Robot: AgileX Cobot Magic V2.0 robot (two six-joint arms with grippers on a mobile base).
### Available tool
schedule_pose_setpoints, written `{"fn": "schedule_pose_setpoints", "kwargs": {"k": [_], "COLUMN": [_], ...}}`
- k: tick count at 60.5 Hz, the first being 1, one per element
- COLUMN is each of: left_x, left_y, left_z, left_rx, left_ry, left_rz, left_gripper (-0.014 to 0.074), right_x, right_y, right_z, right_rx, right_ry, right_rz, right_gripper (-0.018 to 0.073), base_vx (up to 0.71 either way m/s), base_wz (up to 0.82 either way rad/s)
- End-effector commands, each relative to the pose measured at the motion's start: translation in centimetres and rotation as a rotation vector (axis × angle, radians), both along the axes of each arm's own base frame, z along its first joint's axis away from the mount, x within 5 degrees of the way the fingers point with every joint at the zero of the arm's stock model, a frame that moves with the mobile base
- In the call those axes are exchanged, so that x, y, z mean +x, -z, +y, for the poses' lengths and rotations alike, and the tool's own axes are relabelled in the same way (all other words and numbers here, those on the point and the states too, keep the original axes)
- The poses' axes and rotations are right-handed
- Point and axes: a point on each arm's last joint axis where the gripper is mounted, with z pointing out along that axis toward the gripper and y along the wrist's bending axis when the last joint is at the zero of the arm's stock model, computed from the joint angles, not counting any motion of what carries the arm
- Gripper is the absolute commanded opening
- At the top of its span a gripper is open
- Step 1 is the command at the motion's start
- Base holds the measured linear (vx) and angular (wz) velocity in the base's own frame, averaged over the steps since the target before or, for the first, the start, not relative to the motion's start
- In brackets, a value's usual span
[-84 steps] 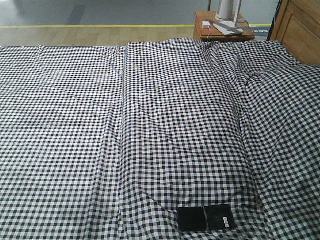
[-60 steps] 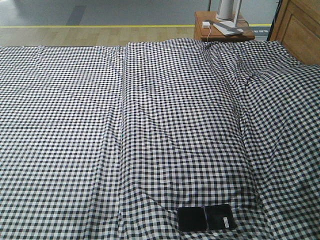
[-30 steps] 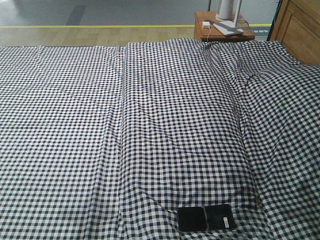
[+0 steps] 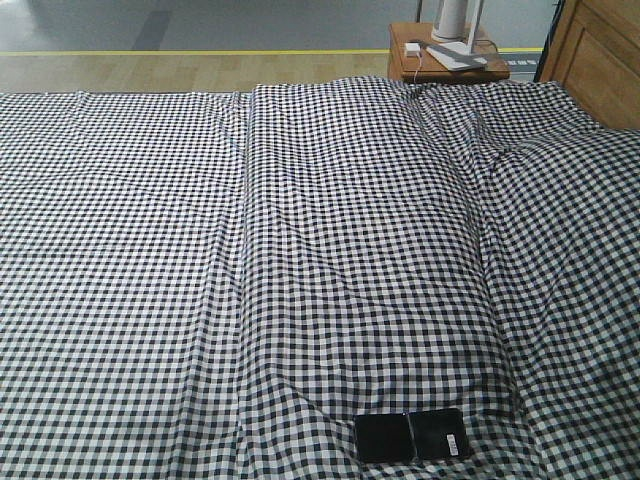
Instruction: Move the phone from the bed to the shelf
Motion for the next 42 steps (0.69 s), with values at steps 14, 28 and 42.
{"fn": "schedule_pose_setpoints", "kwargs": {"k": [14, 28, 42], "left_x": [-0.1, -0.1, -0.1], "left_y": [-1.5, -1.5, -1.5], "left_z": [-0.1, -0.1, -0.1], "left_rx": [-0.011, -0.011, -0.011], "left_ry": [0.006, 0.006, 0.006], "left_rz": [-0.096, -0.096, -0.096], "left_gripper": [0.0001, 0.0001, 0.0001], "right_x": [-0.6, -2.1, -3.3], "right_y": [-3.0, -7.4, -13.5], "right_z": [-0.4, -0.5, -0.2], "right_rx": [-0.031, -0.039, -0.038], "right_ry": [0.056, 0.074, 0.053], "right_rz": [-0.357, -0.576, -0.595], "right_gripper": [-0.0004, -0.0004, -0.0004], "base_vx": [0.00, 0.00, 0.00], "base_wz": [0.00, 0.00, 0.00]}}
